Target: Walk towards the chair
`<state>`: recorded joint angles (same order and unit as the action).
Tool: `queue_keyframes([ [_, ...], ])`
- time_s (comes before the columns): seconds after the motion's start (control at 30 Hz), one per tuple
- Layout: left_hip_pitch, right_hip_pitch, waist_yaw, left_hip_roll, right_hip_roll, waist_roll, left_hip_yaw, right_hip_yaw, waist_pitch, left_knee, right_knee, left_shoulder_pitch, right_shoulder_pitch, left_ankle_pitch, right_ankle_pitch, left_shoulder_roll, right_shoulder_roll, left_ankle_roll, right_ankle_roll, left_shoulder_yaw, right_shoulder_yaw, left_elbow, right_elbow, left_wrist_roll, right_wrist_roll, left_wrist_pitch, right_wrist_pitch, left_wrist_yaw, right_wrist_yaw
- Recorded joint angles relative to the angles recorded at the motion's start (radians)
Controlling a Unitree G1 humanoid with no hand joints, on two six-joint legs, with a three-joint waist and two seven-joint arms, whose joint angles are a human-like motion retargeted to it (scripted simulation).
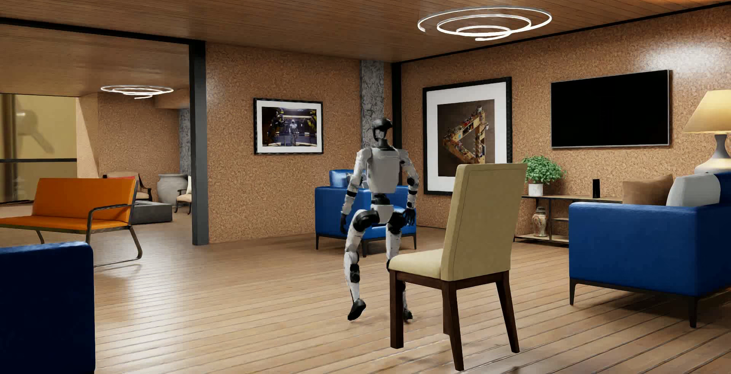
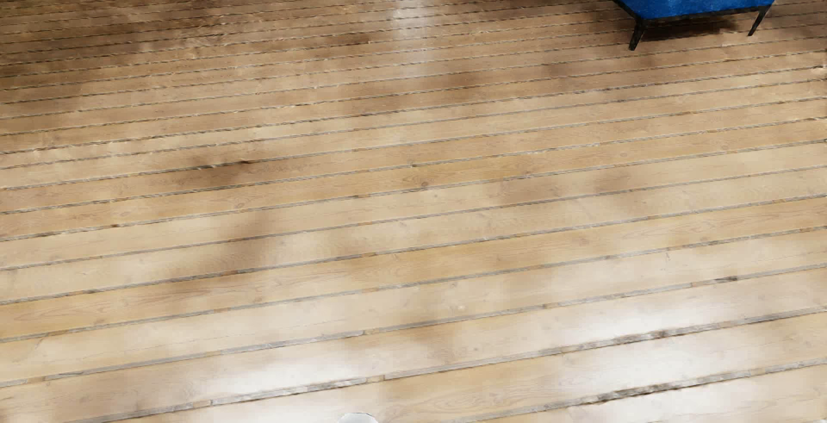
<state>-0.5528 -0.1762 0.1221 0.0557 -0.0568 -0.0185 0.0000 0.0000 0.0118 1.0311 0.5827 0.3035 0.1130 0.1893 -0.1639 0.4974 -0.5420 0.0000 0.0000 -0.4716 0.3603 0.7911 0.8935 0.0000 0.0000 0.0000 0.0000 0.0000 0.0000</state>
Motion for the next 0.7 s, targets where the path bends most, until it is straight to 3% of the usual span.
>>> queue_keyframes([
  [0.03, 0.002, 0.053, 0.04, 0.006, -0.011, -0.011, 0.0, 0.0, -0.001, -0.199, -0.016, 0.007, -0.033, 0.032, -0.042, 0.014, -0.011, 0.0, 0.0, 0.014, 0.022, 0.02, -0.027, 0.0, 0.0, 0.0, 0.0, 0.0, 0.0],
  [0.07, 0.018, 0.1, 0.077, 0.011, -0.019, -0.015, 0.0, 0.0, -0.004, -0.376, -0.023, 0.015, -0.069, -0.008, -0.091, 0.029, -0.023, 0.0, 0.0, 0.026, 0.043, 0.044, -0.053, 0.0, 0.0, 0.0, 0.0, 0.0, 0.0],
  [0.1, 0.04, 0.142, 0.115, 0.02, -0.022, -0.014, 0.0, 0.0, -0.006, -0.514, -0.02, 0.022, -0.112, -0.129, -0.145, 0.044, -0.035, 0.0, 0.0, 0.034, 0.062, 0.07, -0.082, 0.0, 0.0, 0.0, 0.0, 0.0, 0.0],
  [0.13, 0.07, 0.179, 0.156, 0.032, -0.024, -0.008, 0.0, 0.0, -0.008, -0.485, -0.011, 0.027, -0.159, -0.389, -0.203, 0.06, -0.049, 0.0, 0.0, 0.037, 0.082, 0.099, -0.112, 0.0, 0.0, 0.0, 0.0, 0.0, 0.0],
  [0.17, 0.062, 0.225, 0.193, 0.048, -0.025, 0.008, 0.0, 0.0, -0.008, -0.707, 0.006, 0.039, -0.219, -0.033, -0.26, 0.079, -0.048, 0.0, 0.0, 0.037, 0.089, 0.119, -0.154, 0.0, 0.0, 0.0, 0.0, 0.0, 0.0],
  [0.2, 0.047, 0.272, 0.228, 0.065, -0.027, 0.024, 0.0, 0.0, -0.007, -0.823, 0.023, 0.054, -0.276, 0.15, -0.307, 0.098, -0.043, 0.0, 0.0, 0.039, 0.09, 0.136, -0.2, 0.0, 0.0, 0.0, 0.0, 0.0, 0.0],
  [0.23, 0.022, 0.32, 0.264, 0.083, -0.031, 0.04, 0.0, 0.0, -0.006, -0.687, 0.046, 0.07, -0.325, -0.031, -0.321, 0.116, -0.027, 0.0, 0.0, 0.044, 0.079, 0.149, -0.256, 0.0, 0.0, 0.0, 0.0, 0.0, 0.0],
  [0.27, -0.003, 0.354, 0.3, 0.1, -0.041, 0.051, 0.0, 0.0, -0.008, -0.527, 0.085, 0.087, -0.359, -0.176, -0.264, 0.134, 0.0, 0.0, 0.0, 0.054, 0.06, 0.159, -0.319, 0.0, 0.0, 0.0, 0.0, 0.0, 0.0],
  [0.3, -0.026, 0.364, 0.336, 0.116, -0.064, 0.049, 0.0, 0.0, -0.006, -0.483, 0.157, 0.103, -0.378, -0.034, -0.091, 0.15, 0.038, 0.0, 0.0, 0.071, 0.04, 0.174, -0.382, 0.0, 0.0, 0.0, 0.0, 0.0, 0.0],
  [0.33, -0.046, 0.365, 0.37, 0.137, -0.1, 0.037, 0.0, 0.0, 0.007, -0.421, 0.267, 0.12, -0.38, 0.171, 0.228, 0.166, 0.088, 0.0, 0.0, 0.101, 0.019, 0.192, -0.446, 0.0, 0.0, 0.0, 0.0, 0.0, 0.0],
  [0.37, -0.054, 0.298, 0.399, 0.104, -0.182, 0.016, 0.0, 0.0, 0.034, -0.372, 0.43, 0.095, -0.385, 0.235, 0.527, 0.176, 0.121, 0.0, 0.0, 0.1, 0.039, 0.231, -0.482, 0.0, 0.0, 0.0, 0.0, 0.0, 0.0],
  [0.4, -0.05, 0.226, 0.429, 0.071, -0.253, 0.006, 0.0, 0.0, 0.054, -0.332, 0.575, 0.072, -0.387, 0.268, 0.682, 0.183, 0.143, 0.0, 0.0, 0.098, 0.08, 0.257, -0.519, 0.0, 0.0, 0.0, 0.0, 0.0, 0.0],
  [0.47, 0.01, 0.055, 0.499, 0.031, -0.324, 0.036, 0.0, 0.0, 0.05, -0.307, 0.742, 0.046, -0.393, 0.217, 0.693, 0.167, 0.137, 0.0, 0.0, 0.117, 0.236, 0.234, -0.6, 0.0, 0.0, 0.0, 0.0, 0.0, 0.0],
  [0.53, 0.076, 0.011, 0.481, 0.01, -0.334, 0.058, 0.0, 0.0, 0.032, -0.317, 0.551, 0.053, -0.34, 0.06, 0.505, 0.122, 0.13, 0.0, 0.0, 0.155, 0.27, 0.116, -0.619, 0.0, 0.0, 0.0, 0.0, 0.0, 0.0],
  [0.6, 0.114, 0.026, 0.416, -0.007, -0.342, 0.059, 0.0, 0.0, 0.008, -0.329, 0.241, 0.041, -0.254, -0.114, 0.467, 0.08, 0.142, 0.0, 0.0, 0.141, 0.207, 0.019, -0.56, 0.0, 0.0, 0.0, 0.0, 0.0, 0.0],
  [0.7, 0.104, 0.016, 0.342, -0.032, -0.419, 0.033, 0.0, 0.0, -0.032, -0.352, -0.059, -0.081, -0.121, -0.27, 0.382, -0.016, 0.132, 0.0, 0.0, 0.046, 0.078, 0.038, -0.355, 0.0, 0.0, 0.0, 0.0, 0.0, 0.0],
])
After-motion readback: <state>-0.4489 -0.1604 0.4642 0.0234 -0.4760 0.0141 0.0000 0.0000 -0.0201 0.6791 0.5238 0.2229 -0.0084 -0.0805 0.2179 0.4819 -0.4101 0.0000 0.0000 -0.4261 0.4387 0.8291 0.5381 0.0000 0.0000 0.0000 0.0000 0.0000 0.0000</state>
